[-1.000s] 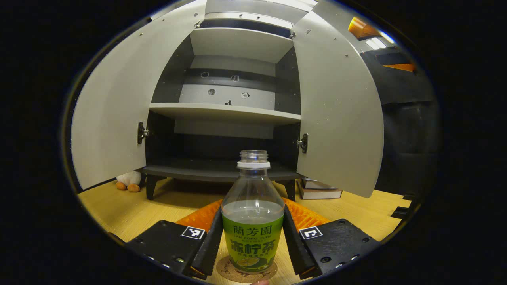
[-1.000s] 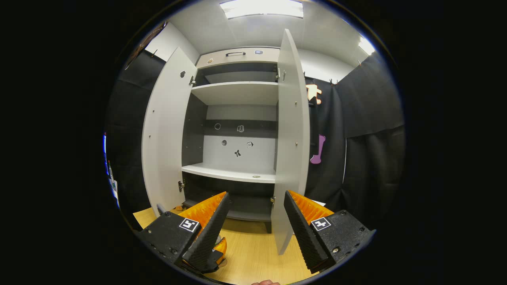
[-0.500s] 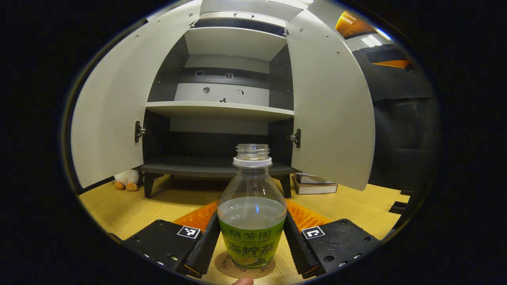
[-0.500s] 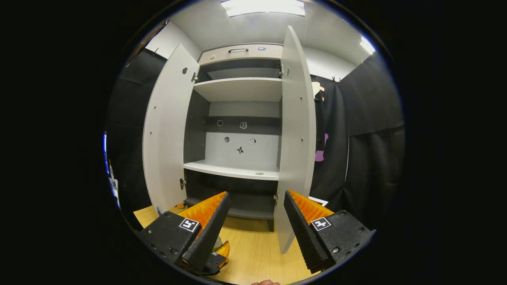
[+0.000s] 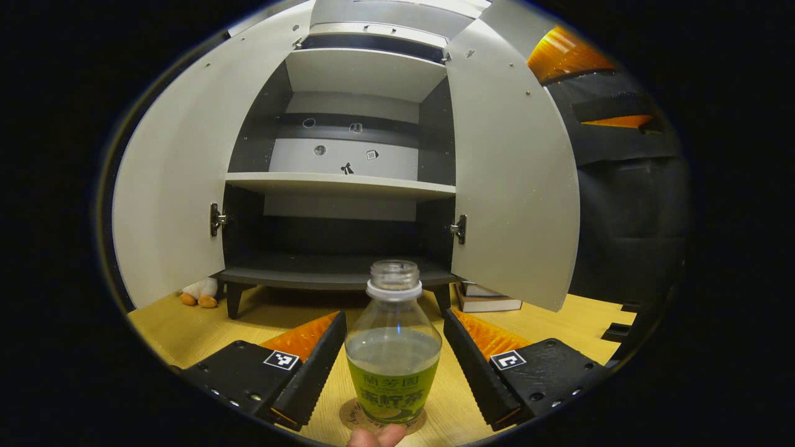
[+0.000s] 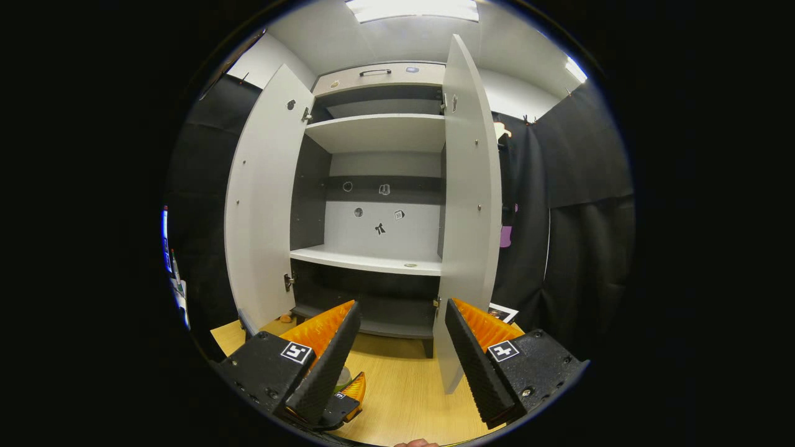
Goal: Grasp the bottle in the cabinet with the left hand and place it on the coaster, then close the right door with the right hand and the left door with the left hand.
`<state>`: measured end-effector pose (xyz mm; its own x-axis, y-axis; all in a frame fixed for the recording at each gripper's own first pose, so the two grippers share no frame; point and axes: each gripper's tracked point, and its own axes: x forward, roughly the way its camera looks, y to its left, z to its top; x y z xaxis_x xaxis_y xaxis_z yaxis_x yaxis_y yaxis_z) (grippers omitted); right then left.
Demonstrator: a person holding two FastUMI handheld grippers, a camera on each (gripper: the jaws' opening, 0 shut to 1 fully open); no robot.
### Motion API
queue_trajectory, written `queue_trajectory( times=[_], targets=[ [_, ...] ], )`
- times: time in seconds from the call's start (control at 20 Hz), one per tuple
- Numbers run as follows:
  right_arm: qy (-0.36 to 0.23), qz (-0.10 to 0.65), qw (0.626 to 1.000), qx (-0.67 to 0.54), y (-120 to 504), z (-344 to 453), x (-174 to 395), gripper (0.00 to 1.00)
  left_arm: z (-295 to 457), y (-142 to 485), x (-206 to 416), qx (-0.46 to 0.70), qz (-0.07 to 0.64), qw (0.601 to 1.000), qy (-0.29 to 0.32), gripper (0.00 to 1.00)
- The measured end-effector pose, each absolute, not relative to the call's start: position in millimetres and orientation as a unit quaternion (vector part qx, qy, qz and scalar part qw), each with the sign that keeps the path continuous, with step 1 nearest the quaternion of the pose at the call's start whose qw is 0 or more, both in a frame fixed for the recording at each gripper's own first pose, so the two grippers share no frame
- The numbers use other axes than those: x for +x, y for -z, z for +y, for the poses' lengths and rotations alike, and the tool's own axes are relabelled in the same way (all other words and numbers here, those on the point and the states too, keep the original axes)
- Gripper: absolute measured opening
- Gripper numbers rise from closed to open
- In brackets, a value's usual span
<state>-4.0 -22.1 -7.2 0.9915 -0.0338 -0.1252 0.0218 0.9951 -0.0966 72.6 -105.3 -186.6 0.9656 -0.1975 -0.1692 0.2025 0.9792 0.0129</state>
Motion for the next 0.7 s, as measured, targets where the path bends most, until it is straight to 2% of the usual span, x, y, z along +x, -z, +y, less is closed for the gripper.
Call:
queue_trajectory(
  times=[0.45, 0.7],
  targets=[
    [0.013, 0.049, 0.998, -0.031, 7, -24, -1, 0.85, -93, 60, 68, -0.018, 0.007, 0.992, 0.126, 0.95],
    [0.018, 0.042, 0.999, -0.023, 10, -31, 2, 0.85, -72, 11, 63, -0.048, 0.009, 0.991, 0.122, 0.95]
  ],
)
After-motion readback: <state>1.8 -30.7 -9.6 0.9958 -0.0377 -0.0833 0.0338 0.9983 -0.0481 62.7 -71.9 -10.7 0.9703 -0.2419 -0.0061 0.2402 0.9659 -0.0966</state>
